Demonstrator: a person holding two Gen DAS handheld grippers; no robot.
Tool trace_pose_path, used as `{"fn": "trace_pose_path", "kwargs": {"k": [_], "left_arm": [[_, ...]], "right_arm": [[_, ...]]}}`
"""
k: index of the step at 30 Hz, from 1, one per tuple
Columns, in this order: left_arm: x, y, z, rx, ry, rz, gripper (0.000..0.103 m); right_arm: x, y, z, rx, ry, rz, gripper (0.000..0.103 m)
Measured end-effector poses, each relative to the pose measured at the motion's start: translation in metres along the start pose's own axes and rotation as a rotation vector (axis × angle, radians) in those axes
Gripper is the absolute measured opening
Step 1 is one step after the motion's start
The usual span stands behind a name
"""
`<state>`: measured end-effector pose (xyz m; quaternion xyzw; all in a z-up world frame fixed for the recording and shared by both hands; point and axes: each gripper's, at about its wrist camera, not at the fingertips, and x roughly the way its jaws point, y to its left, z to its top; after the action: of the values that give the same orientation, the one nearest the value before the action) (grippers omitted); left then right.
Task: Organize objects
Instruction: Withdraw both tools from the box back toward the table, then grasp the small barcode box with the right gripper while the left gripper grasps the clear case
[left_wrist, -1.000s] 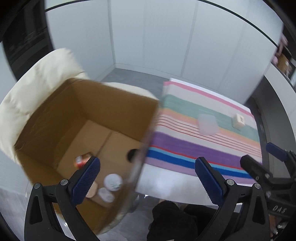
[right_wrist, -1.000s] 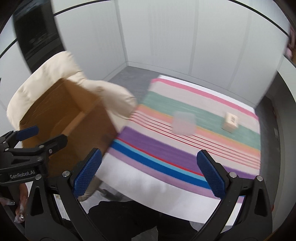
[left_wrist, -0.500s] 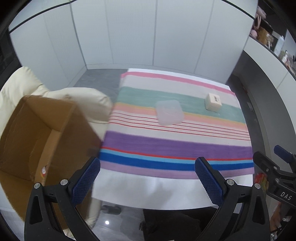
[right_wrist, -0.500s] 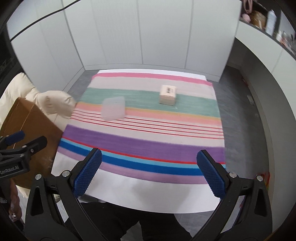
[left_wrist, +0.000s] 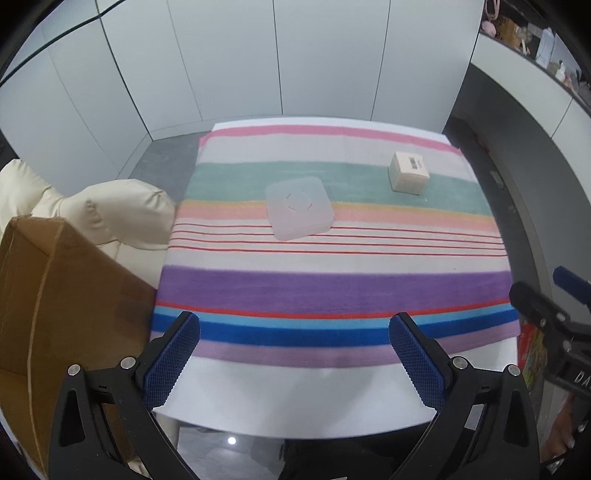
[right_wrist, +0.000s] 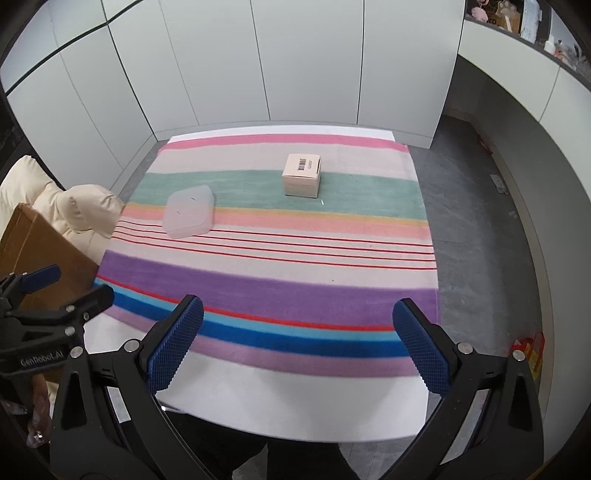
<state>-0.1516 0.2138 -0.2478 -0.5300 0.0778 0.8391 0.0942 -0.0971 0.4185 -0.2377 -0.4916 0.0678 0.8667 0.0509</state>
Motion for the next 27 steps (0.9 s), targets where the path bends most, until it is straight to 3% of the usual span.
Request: {"fn": "trace_pose_path", "kwargs": {"k": [6, 10, 16, 24, 26, 27], "left_arm": [[0.046, -0.003, 0.022, -0.029, 0.038, -0.018, 0.102], [0.081, -0.007, 0.048, -0.064, 0.083, -0.076, 0.102], [0.130, -0.011, 0.092, -0.081, 0.108, -0.021, 0.099], [0.189, 0.005, 0.106, -0.191, 0.188, -0.032, 0.099], [0.198, 0.008, 0.109, -0.219, 0.193, -0.008, 0.096], [0.201, 0.009, 0.110, -0.226, 0.188, 0.005, 0.092]], "right_arm": [[0.049, -0.014, 0.024, 0.034, 0.017, 0.031, 0.103], [0.089, -0.013, 0.044, 0.022, 0.029, 0.043, 0.103], [0.136, -0.005, 0.078, 0.007, -0.017, 0.058, 0.103], [0.196, -0.006, 0.107, 0.067, -0.006, 0.083, 0.103], [0.212, -0.002, 0.113, 0.064, 0.013, 0.084, 0.098], [0.218, -0.001, 0.115, 0.061, 0.017, 0.068, 0.091]]}}
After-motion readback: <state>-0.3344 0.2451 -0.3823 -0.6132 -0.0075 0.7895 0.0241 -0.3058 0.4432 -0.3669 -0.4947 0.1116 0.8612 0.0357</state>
